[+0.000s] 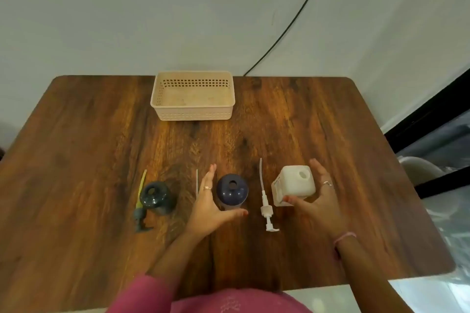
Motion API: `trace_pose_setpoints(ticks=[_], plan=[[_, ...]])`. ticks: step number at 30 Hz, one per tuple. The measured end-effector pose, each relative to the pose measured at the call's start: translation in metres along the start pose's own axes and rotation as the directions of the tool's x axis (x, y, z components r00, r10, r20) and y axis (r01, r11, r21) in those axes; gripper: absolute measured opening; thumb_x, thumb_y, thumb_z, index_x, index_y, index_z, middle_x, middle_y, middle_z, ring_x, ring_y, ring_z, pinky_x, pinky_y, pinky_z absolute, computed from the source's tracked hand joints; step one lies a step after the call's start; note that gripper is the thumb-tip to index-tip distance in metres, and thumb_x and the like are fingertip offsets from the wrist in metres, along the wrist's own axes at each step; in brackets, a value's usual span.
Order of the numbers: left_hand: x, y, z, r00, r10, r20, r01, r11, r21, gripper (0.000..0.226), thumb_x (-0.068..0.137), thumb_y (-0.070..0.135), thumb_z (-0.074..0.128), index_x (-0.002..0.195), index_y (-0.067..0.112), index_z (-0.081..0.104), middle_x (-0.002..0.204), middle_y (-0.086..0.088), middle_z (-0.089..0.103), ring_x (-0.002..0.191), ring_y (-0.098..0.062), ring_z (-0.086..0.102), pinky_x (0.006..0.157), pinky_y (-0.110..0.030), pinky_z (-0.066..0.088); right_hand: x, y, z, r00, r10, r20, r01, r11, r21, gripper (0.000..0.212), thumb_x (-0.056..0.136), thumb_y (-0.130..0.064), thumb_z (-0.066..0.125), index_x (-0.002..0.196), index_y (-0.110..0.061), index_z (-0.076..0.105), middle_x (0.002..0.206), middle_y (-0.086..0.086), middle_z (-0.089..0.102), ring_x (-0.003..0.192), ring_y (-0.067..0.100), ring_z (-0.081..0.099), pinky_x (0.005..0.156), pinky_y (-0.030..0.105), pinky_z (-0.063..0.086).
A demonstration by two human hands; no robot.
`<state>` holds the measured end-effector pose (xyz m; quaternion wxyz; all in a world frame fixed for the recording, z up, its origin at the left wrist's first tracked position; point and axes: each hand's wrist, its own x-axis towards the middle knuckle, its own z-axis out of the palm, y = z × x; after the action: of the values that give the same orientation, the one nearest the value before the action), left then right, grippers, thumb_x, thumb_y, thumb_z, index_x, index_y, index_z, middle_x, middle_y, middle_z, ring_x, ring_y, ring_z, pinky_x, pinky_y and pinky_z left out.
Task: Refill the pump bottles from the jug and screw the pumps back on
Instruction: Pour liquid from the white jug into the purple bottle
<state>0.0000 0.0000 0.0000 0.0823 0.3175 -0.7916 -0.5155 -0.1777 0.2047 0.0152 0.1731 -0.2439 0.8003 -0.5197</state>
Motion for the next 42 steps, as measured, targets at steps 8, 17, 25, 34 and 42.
trace_pose_setpoints(ticks=[8,17,25,34,42], plan=[[0.008,0.011,-0.004,0.989,-0.113,-0.095,0.106,0.992,-0.068,0.113,0.062,0.036,0.089,0.151,0.021,0.02,0.151,0.008,0.034,0.132,-0.001,0.029,0.106,-0.019,0.025,0.019,-0.009,0.011,0.997,0.065,0.041,-0.068,0.992,0.102,0.104,0.054,-0.031,0.091,0.138,-0.032,0.029,0.132,-0.006,0.048,0.121,0.01,0.049,0.096,0.031,0.048],[0.003,0.023,0.002,0.983,-0.113,-0.145,0.089,0.983,-0.161,0.078,0.064,0.017,0.089,0.128,0.022,0.044,0.109,0.021,0.054,0.098,0.007,0.054,0.072,0.005,0.039,0.02,-0.004,0.016,0.994,0.101,-0.036,-0.096,0.989,0.116,0.079,0.066,-0.01,0.084,0.129,-0.028,0.039,0.12,-0.016,0.053,0.113,0.004,0.053,0.086,0.019,0.05],[0.017,0.058,-0.031,0.971,0.016,-0.238,-0.062,0.98,-0.187,0.078,0.062,0.023,0.09,0.121,0.037,0.041,0.12,0.009,0.056,0.109,-0.007,0.057,0.082,-0.009,0.042,0.048,-0.062,0.012,0.996,-0.072,-0.056,0.077,0.992,0.097,0.076,0.064,-0.002,0.084,0.126,-0.021,0.044,0.111,-0.011,0.058,0.102,-0.006,0.058,0.07,0.013,0.053],[0.041,0.126,-0.105,0.882,0.184,-0.434,-0.28,0.945,-0.168,0.072,0.06,0.032,0.089,0.116,0.042,0.047,0.117,0.013,0.059,0.107,-0.005,0.06,0.083,-0.02,0.054,0.091,-0.179,0.018,0.959,-0.282,-0.031,0.283,0.959,0.003,0.076,0.066,-0.016,0.084,0.127,-0.031,0.04,0.115,-0.002,0.056,0.102,0.01,0.058,0.075,0.016,0.054],[0.052,0.18,-0.172,0.834,0.244,-0.495,-0.356,0.923,-0.146,0.071,0.061,0.022,0.09,0.117,0.029,0.047,0.113,0.01,0.059,0.102,-0.009,0.059,0.077,-0.02,0.053,0.115,-0.275,0.031,0.906,-0.422,-0.031,0.417,0.904,-0.096,0.069,0.058,-0.022,0.087,0.113,-0.039,0.048,0.102,-0.013,0.06,0.092,0.005,0.06,0.068,0.012,0.047]])
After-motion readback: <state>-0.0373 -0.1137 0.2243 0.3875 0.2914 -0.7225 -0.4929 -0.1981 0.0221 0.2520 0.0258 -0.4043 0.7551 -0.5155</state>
